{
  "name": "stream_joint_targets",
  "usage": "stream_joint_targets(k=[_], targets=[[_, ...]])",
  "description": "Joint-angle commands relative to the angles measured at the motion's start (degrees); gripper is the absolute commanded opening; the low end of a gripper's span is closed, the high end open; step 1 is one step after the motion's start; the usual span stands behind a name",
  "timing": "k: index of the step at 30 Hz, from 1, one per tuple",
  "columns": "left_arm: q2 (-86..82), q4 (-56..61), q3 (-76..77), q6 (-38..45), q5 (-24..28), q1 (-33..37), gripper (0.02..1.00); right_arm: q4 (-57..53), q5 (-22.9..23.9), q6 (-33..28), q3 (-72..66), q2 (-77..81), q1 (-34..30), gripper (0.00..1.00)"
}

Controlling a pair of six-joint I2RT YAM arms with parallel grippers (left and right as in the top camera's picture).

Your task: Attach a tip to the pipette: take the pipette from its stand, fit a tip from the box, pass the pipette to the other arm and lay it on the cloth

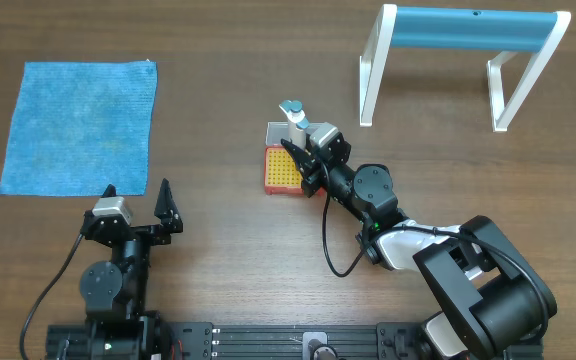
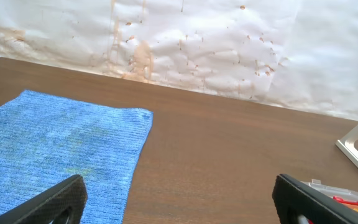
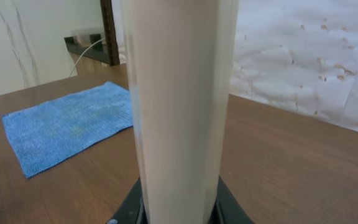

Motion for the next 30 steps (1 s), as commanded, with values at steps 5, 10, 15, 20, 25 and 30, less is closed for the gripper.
stream_joint_targets(k=[5,10,15,20,25,30], targets=[[-0.42,-0.33,-0.13,-0.31,-0.85,0.07,0.965,-2.36,-0.94,-0.83,-1.64,2.89,0.35,0.08],[-0.42,-0.33,-0.13,-0.31,-0.85,0.07,0.965,-2.69,-0.92,-0.85,-3.02,2.95,0.35,0.084],[-0.42,-0.33,-0.13,-0.31,-0.85,0.07,0.963,-3.43,-0.94,-0.85,-3.41,4.0,0.35,0.08],[-0.42,-0.35,-0.13,-0.31,-0.85,0.07,0.963,-3.26,-0.96,-0.83,-3.41,5.53,0.35,0.08],[-0.42,-0.33,-0.13,-0.31,-0.85,0.07,0.965,0.33,-0.98,-0.83,-3.39,5.7,0.39,0.08],[-0.42,-0.33,-0.13,-0.31,-0.85,0.07,0.965,6.08,-0.96,-0.81,-2.49,3.17,0.35,0.08]])
